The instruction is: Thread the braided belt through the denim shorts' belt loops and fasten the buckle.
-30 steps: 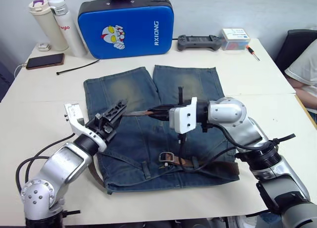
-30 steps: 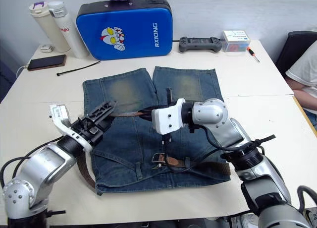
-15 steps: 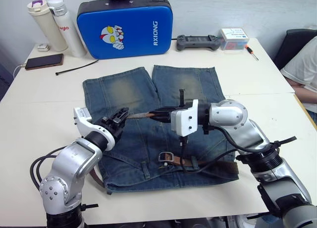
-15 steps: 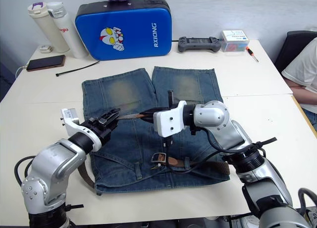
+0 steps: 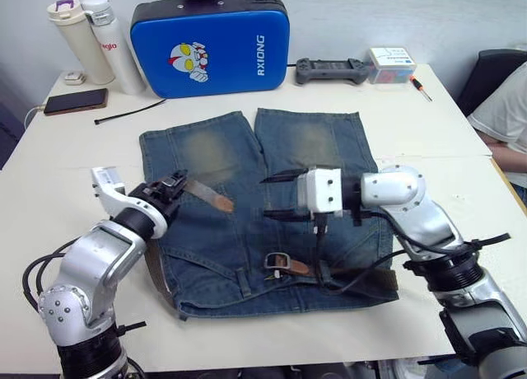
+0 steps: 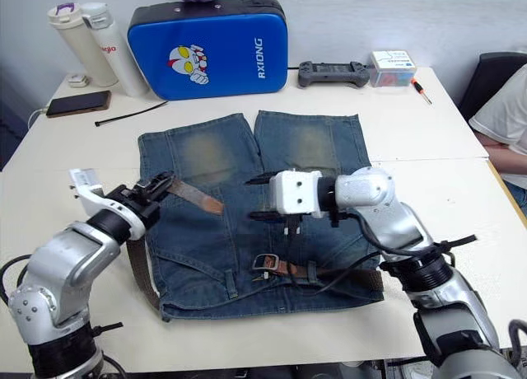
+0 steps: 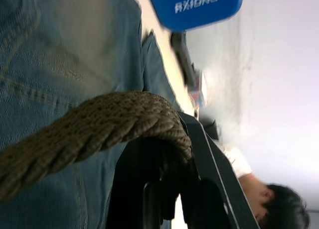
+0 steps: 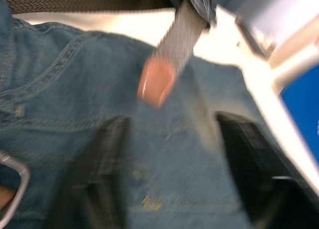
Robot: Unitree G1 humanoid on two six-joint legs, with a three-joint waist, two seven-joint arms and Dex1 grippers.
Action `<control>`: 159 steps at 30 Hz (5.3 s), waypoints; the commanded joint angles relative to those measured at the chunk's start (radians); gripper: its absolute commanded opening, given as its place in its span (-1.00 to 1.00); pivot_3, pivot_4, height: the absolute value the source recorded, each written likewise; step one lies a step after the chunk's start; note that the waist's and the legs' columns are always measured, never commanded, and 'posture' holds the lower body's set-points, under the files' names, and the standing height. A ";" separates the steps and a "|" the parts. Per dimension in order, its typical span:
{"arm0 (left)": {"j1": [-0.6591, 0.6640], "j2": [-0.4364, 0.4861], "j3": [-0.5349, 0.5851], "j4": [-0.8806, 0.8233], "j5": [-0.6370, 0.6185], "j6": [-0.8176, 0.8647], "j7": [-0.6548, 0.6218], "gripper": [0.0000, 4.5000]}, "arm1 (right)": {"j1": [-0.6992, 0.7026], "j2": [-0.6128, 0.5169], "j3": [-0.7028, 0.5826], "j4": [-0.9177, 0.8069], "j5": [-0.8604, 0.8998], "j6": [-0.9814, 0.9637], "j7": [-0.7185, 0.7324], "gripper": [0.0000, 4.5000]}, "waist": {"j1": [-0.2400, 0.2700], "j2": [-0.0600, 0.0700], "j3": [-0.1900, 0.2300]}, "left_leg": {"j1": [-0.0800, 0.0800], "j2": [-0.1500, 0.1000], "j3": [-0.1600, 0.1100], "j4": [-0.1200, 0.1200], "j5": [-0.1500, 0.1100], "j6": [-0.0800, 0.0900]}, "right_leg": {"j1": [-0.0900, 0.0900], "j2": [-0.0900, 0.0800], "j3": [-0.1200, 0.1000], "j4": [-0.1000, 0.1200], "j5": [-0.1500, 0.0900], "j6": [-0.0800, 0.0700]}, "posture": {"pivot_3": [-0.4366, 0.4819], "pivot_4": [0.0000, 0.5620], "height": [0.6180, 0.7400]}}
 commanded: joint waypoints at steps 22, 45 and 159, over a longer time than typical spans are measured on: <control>0.136 0.116 0.003 -0.168 -0.003 -0.134 -0.093 -1.00 | -0.240 0.333 0.291 0.619 -0.250 0.050 0.109 0.76 | -0.005 0.000 0.000 | 0.001 0.000 -0.003 -0.006 0.002 -0.003 | -0.003 0.001 0.000 0.000 -0.001 -0.003 | -0.05 -0.47 1.00; 0.134 0.186 0.007 -0.074 -0.003 -0.041 -0.229 -1.00 | -0.411 0.353 0.098 0.941 -0.287 -0.121 -0.195 -0.98 | -0.005 0.001 0.000 | 0.003 0.000 -0.004 -0.007 0.003 -0.005 | -0.001 0.001 -0.001 0.001 0.000 -0.005 | -0.05 -0.47 1.00; 0.187 0.058 -0.375 -0.020 0.355 -0.146 -0.096 -1.00 | -0.140 -0.148 -0.059 -0.178 0.155 0.735 0.047 0.95 | 0.020 0.001 0.001 | 0.001 0.000 -0.005 -0.018 0.005 -0.008 | -0.005 0.001 0.000 -0.006 -0.001 -0.007 | -0.05 -0.47 1.00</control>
